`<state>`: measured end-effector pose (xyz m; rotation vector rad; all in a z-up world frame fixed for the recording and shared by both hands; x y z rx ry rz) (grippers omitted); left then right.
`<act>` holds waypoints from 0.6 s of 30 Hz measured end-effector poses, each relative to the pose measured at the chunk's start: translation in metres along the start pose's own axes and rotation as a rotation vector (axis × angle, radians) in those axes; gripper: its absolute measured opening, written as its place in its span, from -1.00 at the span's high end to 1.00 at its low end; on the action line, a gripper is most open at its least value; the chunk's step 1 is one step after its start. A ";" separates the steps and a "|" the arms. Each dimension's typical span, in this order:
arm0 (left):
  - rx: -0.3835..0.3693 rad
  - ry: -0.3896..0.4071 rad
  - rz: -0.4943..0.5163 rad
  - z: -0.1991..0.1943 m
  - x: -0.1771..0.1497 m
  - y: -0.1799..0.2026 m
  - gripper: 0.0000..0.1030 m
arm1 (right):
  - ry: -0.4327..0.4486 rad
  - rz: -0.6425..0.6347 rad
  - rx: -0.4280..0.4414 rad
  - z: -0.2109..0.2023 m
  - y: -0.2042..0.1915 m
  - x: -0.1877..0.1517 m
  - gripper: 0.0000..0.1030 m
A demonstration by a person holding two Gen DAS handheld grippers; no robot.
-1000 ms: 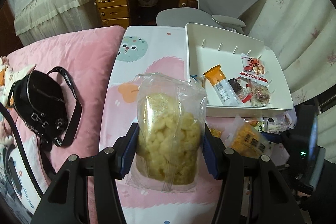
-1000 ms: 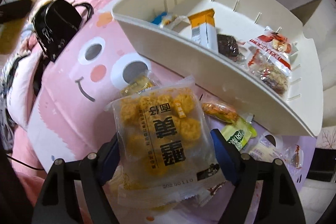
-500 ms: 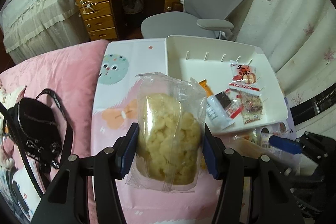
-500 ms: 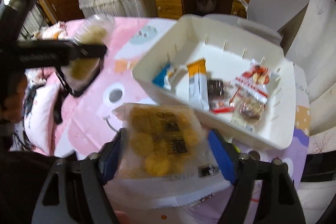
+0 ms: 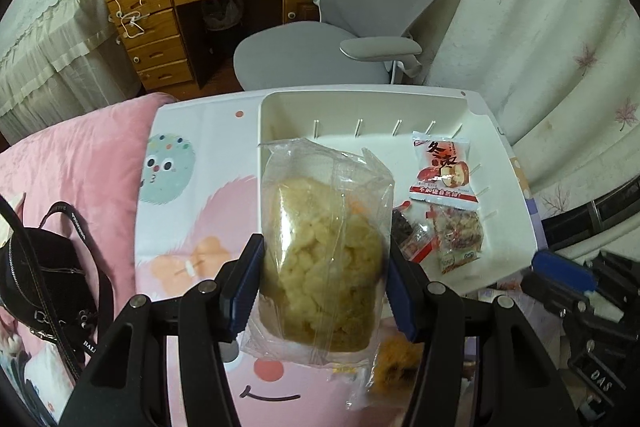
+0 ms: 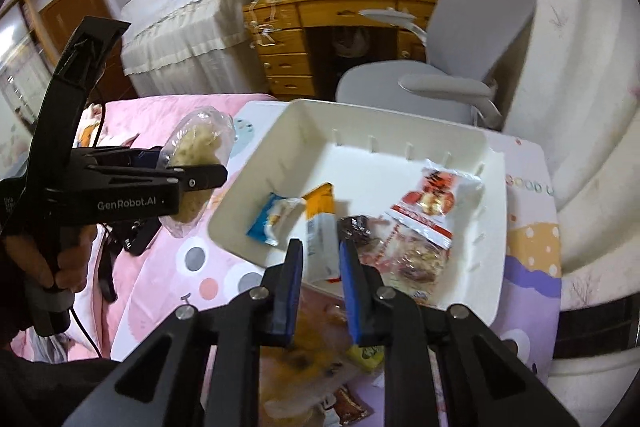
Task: Organize snacks
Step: 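Carry the crisp bag over the tray and open the left tool while the right tool holds the cake pack, then grasp the yellow cake pack with the left tool while the right tool grasps another clear crisp bag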
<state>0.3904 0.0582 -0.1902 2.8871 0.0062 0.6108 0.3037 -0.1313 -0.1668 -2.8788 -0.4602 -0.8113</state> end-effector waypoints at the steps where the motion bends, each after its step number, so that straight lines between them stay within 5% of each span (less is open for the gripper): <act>1: 0.003 -0.006 -0.008 0.003 0.001 0.001 -0.21 | -0.007 0.010 -0.001 0.000 0.003 -0.002 0.64; 3: -0.008 -0.010 -0.032 0.007 0.002 0.003 -0.53 | -0.022 0.027 -0.010 0.002 0.008 -0.007 0.64; 18: -0.147 -0.010 0.144 -0.023 -0.032 0.025 -0.54 | -0.088 0.208 -0.052 -0.010 0.012 -0.051 0.64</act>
Point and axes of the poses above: each gripper's, at about its wrist camera, not at the fingertips, and z roughly the way its jaws point, y to its right, x to its top, the point moved 7 cm from there along z, roughly the way its jaws point, and after that the axes turned 12 degrees about -z, right-handed, at the moved point
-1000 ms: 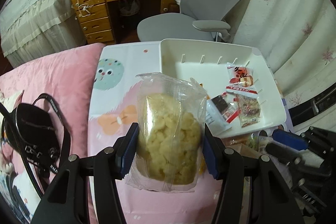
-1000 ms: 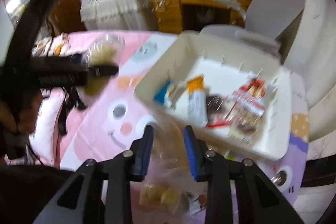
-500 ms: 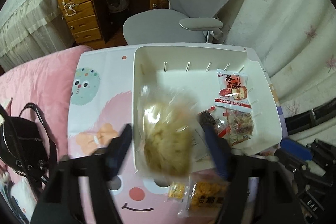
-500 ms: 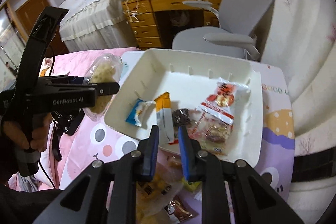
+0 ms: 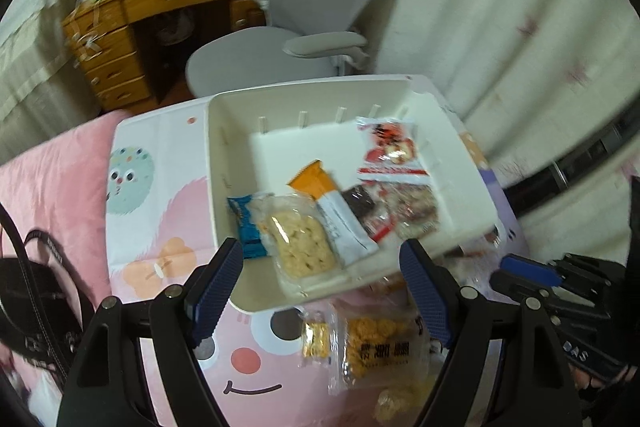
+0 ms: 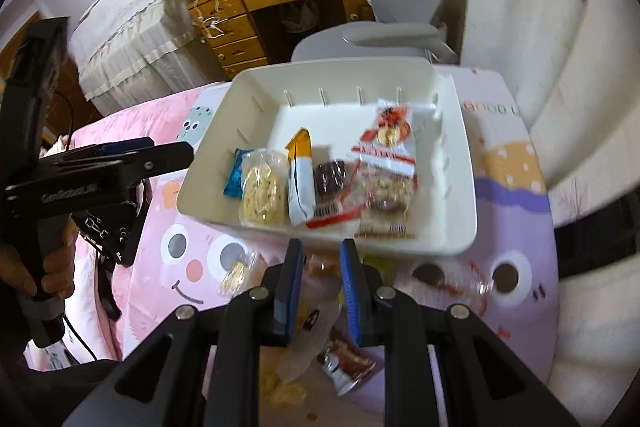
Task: Organize snacks
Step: 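Grasp the yellow cake pack with the left tool while the right tool grasps another clear crisp bag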
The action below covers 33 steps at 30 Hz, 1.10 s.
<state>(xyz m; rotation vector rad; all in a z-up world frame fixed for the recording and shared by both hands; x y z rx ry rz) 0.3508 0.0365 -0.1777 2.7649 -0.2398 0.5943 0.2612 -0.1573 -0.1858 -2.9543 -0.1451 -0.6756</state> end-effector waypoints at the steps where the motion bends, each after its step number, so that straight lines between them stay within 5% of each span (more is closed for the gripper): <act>1: -0.013 -0.001 0.022 -0.002 -0.004 0.003 -0.54 | -0.008 0.024 -0.001 0.000 0.000 -0.006 0.63; 13: -0.076 -0.043 0.398 0.002 -0.053 0.035 -0.54 | -0.108 0.315 0.030 0.012 -0.012 -0.092 -0.09; 23: -0.069 -0.199 0.709 0.048 -0.102 0.066 -0.54 | -0.215 0.535 0.073 0.045 -0.037 -0.159 -0.28; 33: -0.077 -0.363 0.915 0.094 -0.147 0.086 -0.57 | -0.276 0.537 0.063 0.073 -0.058 -0.175 -0.28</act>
Point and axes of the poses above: each gripper's, at about its wrist camera, not at the fingertips, and z roughly the way its jaws point, y to its right, x to its top, the point moved 7 cm from there along z, roughly the way its jaws point, and after that the axes turned 12 degrees about -z, right-handed, at the moved point
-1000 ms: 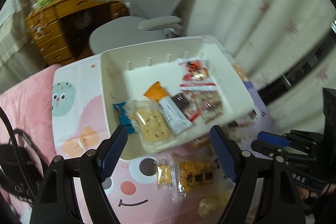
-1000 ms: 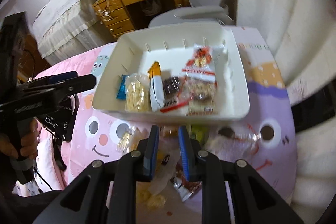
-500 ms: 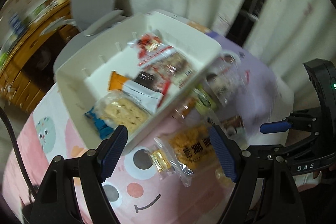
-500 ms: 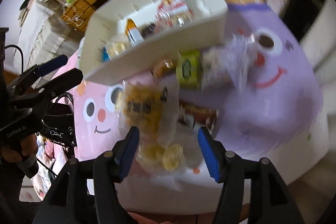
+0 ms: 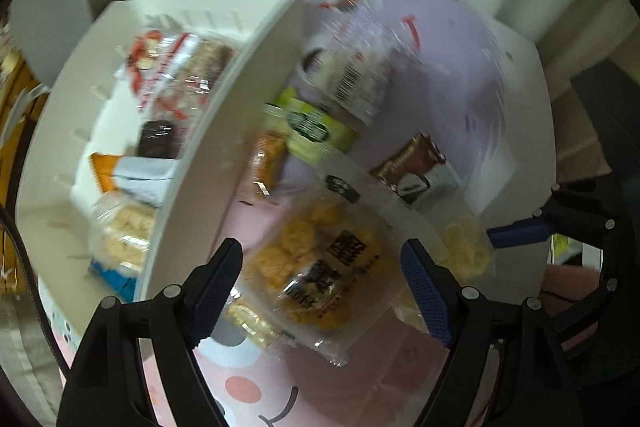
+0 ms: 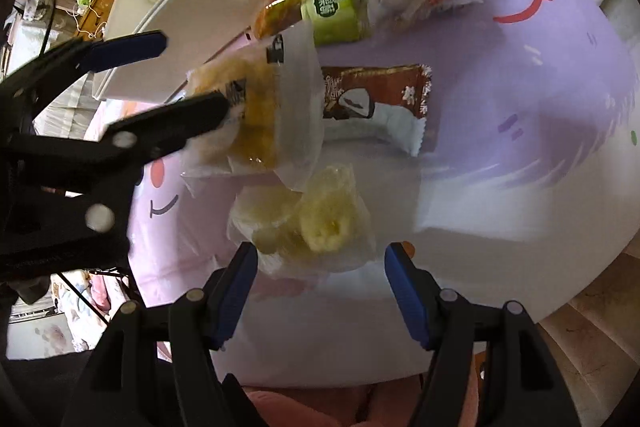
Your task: Organize snacks
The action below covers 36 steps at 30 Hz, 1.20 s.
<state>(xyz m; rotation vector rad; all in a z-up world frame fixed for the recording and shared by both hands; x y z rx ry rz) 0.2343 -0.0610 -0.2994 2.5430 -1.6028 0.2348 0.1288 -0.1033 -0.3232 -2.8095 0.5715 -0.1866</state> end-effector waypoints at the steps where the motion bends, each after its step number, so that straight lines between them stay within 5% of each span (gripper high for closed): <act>1: 0.001 -0.008 0.012 0.004 0.000 0.001 -0.60 | 0.013 -0.014 -0.003 0.002 -0.002 0.001 -0.28; 9: -0.031 -0.056 0.047 0.029 0.003 0.005 -0.79 | 0.079 -0.118 -0.039 0.011 -0.017 0.010 -0.27; 17: -0.057 -0.089 0.081 0.049 0.008 0.021 -0.90 | 0.078 -0.164 -0.029 0.021 -0.034 0.002 0.08; 30: -0.056 -0.191 -0.029 0.079 0.011 0.009 -0.95 | 0.043 -0.155 -0.127 -0.001 -0.014 -0.029 0.26; 33: -0.057 -0.191 -0.043 0.085 0.012 0.013 -0.83 | 0.043 -0.129 -0.167 -0.009 0.000 -0.032 0.26; 36: -0.017 -0.166 -0.039 0.083 0.012 0.013 -0.45 | 0.044 -0.094 -0.219 -0.011 0.016 -0.021 0.26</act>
Point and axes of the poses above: each gripper's, at about its wrist camera, not at the fingertips, and z roughly the way its jaws point, y to its right, x to its top, the point moved 7 cm from there along z, roughly the way its jaws point, and after that the axes turned 12 degrees about -z, right-handed, at the moved point
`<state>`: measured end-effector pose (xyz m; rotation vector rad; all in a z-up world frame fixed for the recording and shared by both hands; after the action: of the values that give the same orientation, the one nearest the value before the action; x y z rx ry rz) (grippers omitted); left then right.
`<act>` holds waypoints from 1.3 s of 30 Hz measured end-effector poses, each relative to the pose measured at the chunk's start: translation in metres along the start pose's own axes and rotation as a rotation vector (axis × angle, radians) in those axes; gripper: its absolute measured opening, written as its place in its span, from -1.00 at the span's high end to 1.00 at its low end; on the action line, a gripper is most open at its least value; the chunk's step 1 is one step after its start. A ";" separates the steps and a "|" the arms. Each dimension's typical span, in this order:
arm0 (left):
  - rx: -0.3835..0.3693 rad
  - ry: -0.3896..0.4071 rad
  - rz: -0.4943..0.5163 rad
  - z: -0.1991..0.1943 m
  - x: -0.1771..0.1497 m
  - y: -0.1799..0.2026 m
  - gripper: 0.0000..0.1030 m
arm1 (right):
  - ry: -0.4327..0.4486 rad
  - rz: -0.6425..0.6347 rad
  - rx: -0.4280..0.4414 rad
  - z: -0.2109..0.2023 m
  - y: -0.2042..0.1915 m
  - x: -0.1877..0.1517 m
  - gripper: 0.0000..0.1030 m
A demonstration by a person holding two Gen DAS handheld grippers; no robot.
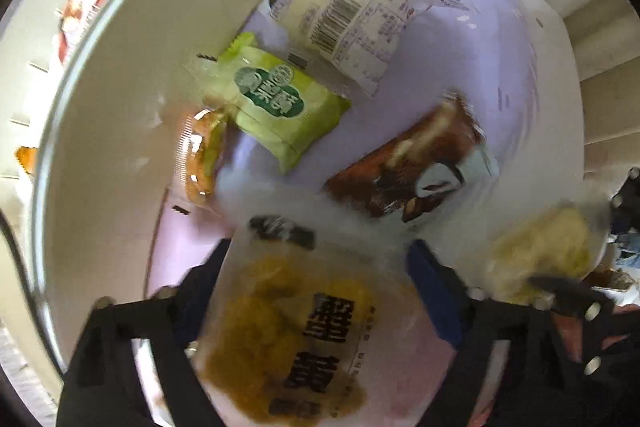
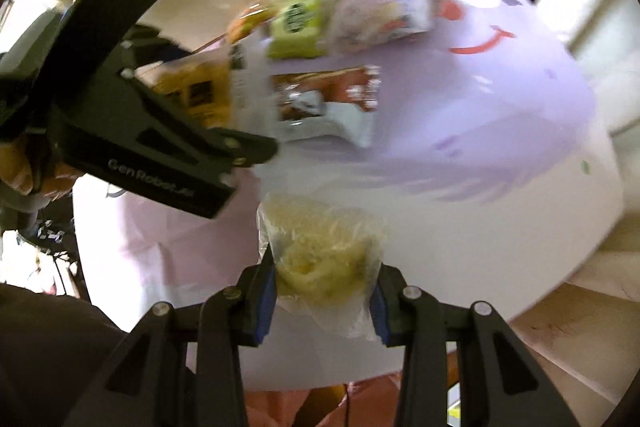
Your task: Organize snacks
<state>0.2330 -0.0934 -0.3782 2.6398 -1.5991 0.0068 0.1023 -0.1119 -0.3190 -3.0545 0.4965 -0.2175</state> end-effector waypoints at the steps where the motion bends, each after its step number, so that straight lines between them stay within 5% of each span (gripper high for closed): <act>1: 0.000 0.007 -0.020 -0.001 0.000 -0.001 -0.38 | -0.005 0.016 -0.015 -0.002 0.005 -0.002 0.26; 3: -0.008 0.018 -0.067 -0.001 0.001 -0.003 -0.32 | -0.014 0.040 -0.027 -0.004 0.010 0.001 0.26; 8: -0.029 0.038 -0.229 -0.014 0.006 -0.022 0.25 | -0.014 0.084 -0.052 -0.018 0.030 0.004 0.26; 19: -0.134 0.098 -0.385 -0.045 -0.021 -0.045 0.45 | 0.051 0.037 -0.077 -0.046 0.040 0.023 0.26; 22: -0.130 0.102 -0.386 -0.051 -0.031 -0.049 0.28 | 0.058 0.035 -0.067 -0.047 0.048 0.022 0.26; 25: -0.117 0.117 -0.370 -0.057 -0.043 -0.050 -0.40 | 0.069 0.044 -0.057 -0.049 0.058 0.021 0.26; 31: -0.106 0.053 -0.318 -0.050 -0.061 -0.044 -0.71 | 0.103 0.037 -0.050 -0.051 0.070 0.027 0.26; 39: -0.031 -0.073 -0.203 -0.022 -0.083 -0.033 -0.89 | 0.149 0.044 -0.044 -0.052 0.085 0.035 0.26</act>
<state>0.2242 -0.0035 -0.3600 2.7950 -1.3301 -0.1235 0.1010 -0.2042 -0.2680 -3.0803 0.5833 -0.4402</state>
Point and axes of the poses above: each gripper's, at about its wrist camera, not at the fingertips, and z roughly the way its jaws point, y to its right, x to its top, the point moved 7 cm from there along z, roughly the way its jaws point, and after that the axes turned 12 degrees about -z, right-handed, at the moved point
